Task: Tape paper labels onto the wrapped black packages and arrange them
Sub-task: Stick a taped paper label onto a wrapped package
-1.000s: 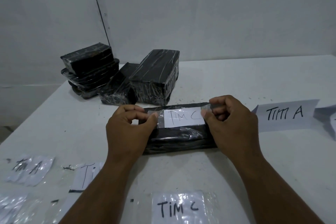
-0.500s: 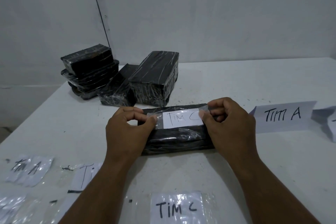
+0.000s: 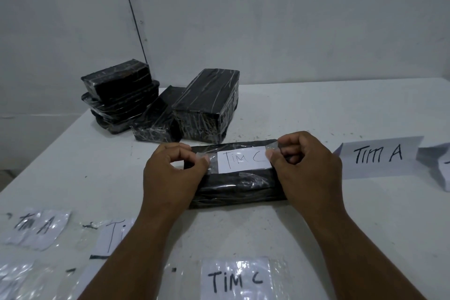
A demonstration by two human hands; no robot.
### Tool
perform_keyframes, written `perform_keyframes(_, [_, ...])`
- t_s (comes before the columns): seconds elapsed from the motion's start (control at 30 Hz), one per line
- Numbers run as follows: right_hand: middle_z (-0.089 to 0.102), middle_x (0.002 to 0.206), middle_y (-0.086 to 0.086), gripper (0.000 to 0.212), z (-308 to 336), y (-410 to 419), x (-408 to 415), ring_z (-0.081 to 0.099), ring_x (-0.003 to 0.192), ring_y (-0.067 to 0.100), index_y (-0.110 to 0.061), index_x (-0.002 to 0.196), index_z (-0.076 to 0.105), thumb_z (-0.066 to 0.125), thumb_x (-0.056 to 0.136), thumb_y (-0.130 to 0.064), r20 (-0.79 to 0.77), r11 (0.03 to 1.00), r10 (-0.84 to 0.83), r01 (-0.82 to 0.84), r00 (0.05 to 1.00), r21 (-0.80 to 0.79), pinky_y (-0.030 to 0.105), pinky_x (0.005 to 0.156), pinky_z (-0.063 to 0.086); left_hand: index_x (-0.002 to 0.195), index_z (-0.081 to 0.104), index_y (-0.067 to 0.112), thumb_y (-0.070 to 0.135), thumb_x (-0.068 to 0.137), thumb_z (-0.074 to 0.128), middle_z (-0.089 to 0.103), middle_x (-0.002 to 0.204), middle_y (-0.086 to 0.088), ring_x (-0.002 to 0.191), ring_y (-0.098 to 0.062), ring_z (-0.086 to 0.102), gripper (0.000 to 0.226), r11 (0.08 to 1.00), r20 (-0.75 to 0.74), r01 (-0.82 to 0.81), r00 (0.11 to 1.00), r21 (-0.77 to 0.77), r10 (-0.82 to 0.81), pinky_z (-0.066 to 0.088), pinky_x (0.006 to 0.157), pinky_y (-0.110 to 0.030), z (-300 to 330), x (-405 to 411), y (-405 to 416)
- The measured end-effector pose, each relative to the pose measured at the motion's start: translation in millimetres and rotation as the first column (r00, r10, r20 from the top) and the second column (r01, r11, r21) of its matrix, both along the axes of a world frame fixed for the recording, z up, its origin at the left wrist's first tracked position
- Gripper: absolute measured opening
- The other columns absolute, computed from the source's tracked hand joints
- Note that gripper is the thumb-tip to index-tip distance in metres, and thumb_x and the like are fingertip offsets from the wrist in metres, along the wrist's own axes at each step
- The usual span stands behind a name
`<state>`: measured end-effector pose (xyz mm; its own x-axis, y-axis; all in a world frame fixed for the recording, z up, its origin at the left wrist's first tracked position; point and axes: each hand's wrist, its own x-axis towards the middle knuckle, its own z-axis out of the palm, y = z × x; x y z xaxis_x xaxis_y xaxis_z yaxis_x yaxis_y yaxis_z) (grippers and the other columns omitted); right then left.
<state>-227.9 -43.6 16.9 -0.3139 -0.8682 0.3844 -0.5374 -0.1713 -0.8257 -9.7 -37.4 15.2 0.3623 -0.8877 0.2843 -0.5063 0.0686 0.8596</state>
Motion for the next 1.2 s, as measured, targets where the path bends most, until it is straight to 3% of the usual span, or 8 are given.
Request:
perform_keyframes(0.17, [0.069, 0.077, -0.017, 0.019, 1.5, 0.7, -0.7, 0.063, 0.075, -0.002, -0.029, 0.094, 0.068, 0.082, 0.081, -0.032, 0.001, 1.0, -0.013, 0.013, 1.0, 0.018, 0.005, 0.063, 0.048, 0.096, 0.055, 0.027, 0.018, 0.08, 0.084, 0.066, 0.101, 0.015, 0.094, 0.002, 0.064, 0.034, 1.0, -0.107, -0.001, 0.994, -0.004, 0.0, 0.047, 0.06, -0.006, 1.5, -0.6, 0.5])
perform_keyframes(0.23, [0.069, 0.079, -0.016, 0.021, 1.6, 1.1, -1.0, 0.063, 0.077, 0.0, -0.03, 0.094, 0.068, 0.083, 0.08, -0.03, 0.028, 1.0, -0.008, 0.007, 1.0, 0.022, 0.006, 0.066, 0.049, 0.097, 0.054, 0.024, 0.011, 0.086, 0.077, 0.066, 0.101, 0.014, 0.096, -0.001, 0.065, 0.029, 0.999, -0.086, -0.018, 0.996, -0.027, 0.016, 0.05, 0.062, -0.012, 0.5, -0.4, -0.6])
perform_keyframes(0.37, [0.067, 0.083, -0.016, 0.025, 2.0, 1.4, -1.1, 0.062, 0.077, 0.003, -0.029, 0.096, 0.066, 0.085, 0.08, -0.029, 0.011, 1.0, -0.009, 0.009, 1.0, 0.01, 0.011, 0.068, 0.05, 0.098, 0.058, 0.02, 0.007, 0.084, 0.062, 0.064, 0.098, 0.007, 0.095, -0.013, 0.061, 0.019, 0.967, 0.114, -0.035, 0.991, -0.252, 0.065, 0.046, 0.074, -0.02, 0.0, 3.2, 2.2])
perform_keyframes(0.47, [0.065, 0.09, -0.015, 0.027, 1.5, 0.6, -0.4, 0.062, 0.081, 0.005, -0.027, 0.102, 0.065, 0.083, 0.081, -0.029, -0.032, 1.0, -0.006, 0.005, 0.999, -0.021, 0.015, 0.07, 0.051, 0.103, 0.07, 0.013, 0.01, 0.081, 0.062, 0.069, 0.108, 0.001, 0.107, -0.014, 0.061, 0.023, 0.912, 0.366, 0.174, 0.93, -0.37, -0.029, 0.047, 0.091, -0.026, 3.7, 0.7, 5.5])
perform_keyframes(0.63, [0.061, 0.109, -0.001, 0.029, -2.6, 5.7, 7.4, 0.057, 0.099, 0.017, -0.019, 0.117, 0.068, 0.07, 0.091, -0.031, -0.231, 0.989, -0.051, 0.018, 0.972, -0.144, 0.01, 0.078, 0.035, 0.117, 0.077, 0.025, 0.031, 0.086, 0.061, 0.071, 0.127, 0.012, 0.134, -0.007, 0.055, 0.036, 0.879, 0.559, 0.455, 0.77, -0.144, -0.308, 0.047, 0.108, -0.044, -5.9, -9.7, 5.4])
perform_keyframes(0.77, [0.053, 0.129, 0.0, 0.045, -0.1, 14.6, 15.5, 0.043, 0.117, 0.02, -0.032, 0.133, 0.064, 0.058, 0.091, -0.046, -0.488, 0.993, -0.002, -0.054, 0.873, -0.101, 0.037, 0.089, 0.034, 0.118, 0.077, 0.029, 0.038, 0.083, 0.058, 0.071, 0.126, 0.014, 0.131, -0.008, 0.058, 0.04, 0.898, 0.533, 0.433, 0.781, -0.085, -0.326, 0.05, 0.106, -0.049, -3.8, -9.7, 5.2])
perform_keyframes(0.9, [0.036, 0.154, 0.003, 0.045, -3.7, 18.5, 21.8, 0.032, 0.134, 0.028, -0.045, 0.137, 0.057, 0.037, 0.098, -0.054, -0.696, 0.99, 0.138, -0.096, 0.704, 0.099, 0.048, 0.101, 0.026, 0.117, 0.077, 0.029, 0.039, 0.081, 0.06, 0.071, 0.125, 0.014, 0.131, -0.005, 0.057, 0.04, 0.903, 0.523, 0.421, 0.79, -0.083, -0.32, 0.049, 0.107, -0.045, -3.3, -10.2, 4.1])
perform_keyframes(1.2, [0.039, 0.158, -0.005, 0.051, 2.8, 18.1, 6.9, 0.025, 0.142, 0.024, -0.052, 0.124, 0.065, 0.033, 0.09, -0.07, -0.707, 0.976, 0.089, 0.081, 0.702, 0.203, 0.051, 0.109, 0.019, 0.114, 0.078, 0.028, 0.037, 0.081, 0.059, 0.072, 0.123, 0.013, 0.129, -0.003, 0.058, 0.039, 0.911, 0.488, 0.402, 0.816, -0.096, -0.309, 0.048, 0.11, -0.043, -3.9, -9.6, 3.9])
